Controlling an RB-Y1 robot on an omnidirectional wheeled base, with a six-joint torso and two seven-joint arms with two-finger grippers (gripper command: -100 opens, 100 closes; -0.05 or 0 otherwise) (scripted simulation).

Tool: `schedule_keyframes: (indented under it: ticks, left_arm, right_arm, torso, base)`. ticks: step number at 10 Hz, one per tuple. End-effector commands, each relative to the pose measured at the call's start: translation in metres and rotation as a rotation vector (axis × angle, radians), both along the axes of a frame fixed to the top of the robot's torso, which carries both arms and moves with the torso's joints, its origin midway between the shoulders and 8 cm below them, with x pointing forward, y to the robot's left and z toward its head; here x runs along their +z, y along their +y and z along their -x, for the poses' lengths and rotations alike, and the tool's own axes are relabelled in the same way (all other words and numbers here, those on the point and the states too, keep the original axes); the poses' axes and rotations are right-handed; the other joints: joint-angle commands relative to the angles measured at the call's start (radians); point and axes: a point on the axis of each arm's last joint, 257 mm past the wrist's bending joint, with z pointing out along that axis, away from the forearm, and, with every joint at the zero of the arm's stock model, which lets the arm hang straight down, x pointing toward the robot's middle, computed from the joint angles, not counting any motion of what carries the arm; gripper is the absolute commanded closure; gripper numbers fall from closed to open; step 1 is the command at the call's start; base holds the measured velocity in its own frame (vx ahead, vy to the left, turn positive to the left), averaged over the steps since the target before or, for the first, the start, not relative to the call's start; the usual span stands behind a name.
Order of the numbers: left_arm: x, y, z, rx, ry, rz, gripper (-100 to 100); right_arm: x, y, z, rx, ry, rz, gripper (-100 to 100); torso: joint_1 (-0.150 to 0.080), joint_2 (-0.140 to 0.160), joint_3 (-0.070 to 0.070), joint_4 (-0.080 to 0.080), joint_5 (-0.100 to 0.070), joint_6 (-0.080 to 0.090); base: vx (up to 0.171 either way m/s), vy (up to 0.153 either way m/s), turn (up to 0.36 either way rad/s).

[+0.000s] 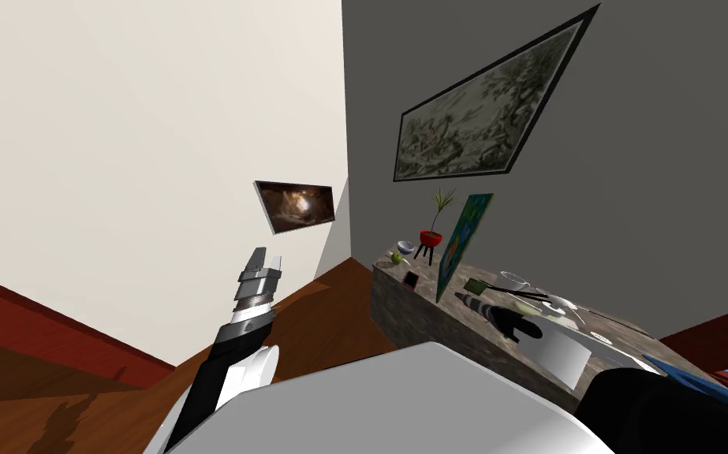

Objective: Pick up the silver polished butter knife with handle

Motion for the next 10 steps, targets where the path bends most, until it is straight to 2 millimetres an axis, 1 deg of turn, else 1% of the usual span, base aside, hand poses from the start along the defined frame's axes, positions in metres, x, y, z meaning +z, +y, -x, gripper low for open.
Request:
schedule_keyframes:
  ticks: [1,4,6,7,8,9,10]
  left_arm:
    - [0.0,0.0,0.0,0.0,0.0,0.0,0]
    - [0.0,0.0,0.0,0.0,0.0,0.0,0]
    - [0.0,0.0,0.0,0.0,0.0,0.0,0]
    - [0.0,0.0,0.0,0.0,0.0,0.0,0]
    - [0.0,0.0,0.0,0.0,0.0,0.0,0]
    - [0.0,0.0,0.0,0.0,0.0,0.0,0]
    - [0.0,0.0,0.0,0.0,0.0,0.0,0]
  right_arm:
    - [-0.006,-0.022,0.016,-0.044,0.056,0.031,-100]
    - [-0.014,-0.049,0.043,-0.106,0.133,0.071,-100]
    - [-0.02,-0.06,0.057,-0.138,0.171,0.085,-100]
    - [-0.026,-0.065,0.071,-0.162,0.202,0.088,-100]
    - [-0.025,-0.063,0.062,-0.147,0.183,0.085,-100]
    - [-0.026,-0.063,0.064,-0.15,0.187,0.086,0]
    - [-0.03,-0.077,0.076,-0.183,0.189,0.081,-100]
  torso:
    - [0.0,0.0,0.0,0.0,0.0,0.0]
    - [0.001,0.003,0.002,0.001,0.0,0.0]
    - [0.001,0.003,0.002,0.001,0.0,0.0]
    - [0.001,0.005,0.003,0.001,0.0,0.0]
    - [0.001,0.006,0.004,0.001,0.0,0.0]
    - [0.004,0.009,0.005,0.002,0.001,0.001]
    - [0.005,0.011,0.007,0.003,0.001,0.001]
  base:
    - [0.163,-0.06,0.036]
    - [0.146,-0.058,0.034]
    - [0.122,-0.069,0.026]
    - [0.088,-0.055,0.028]
    - [0.038,-0.024,0.009]
    - [0.008,-0.005,0.001]
    - [-0.028,0.017,0.221]
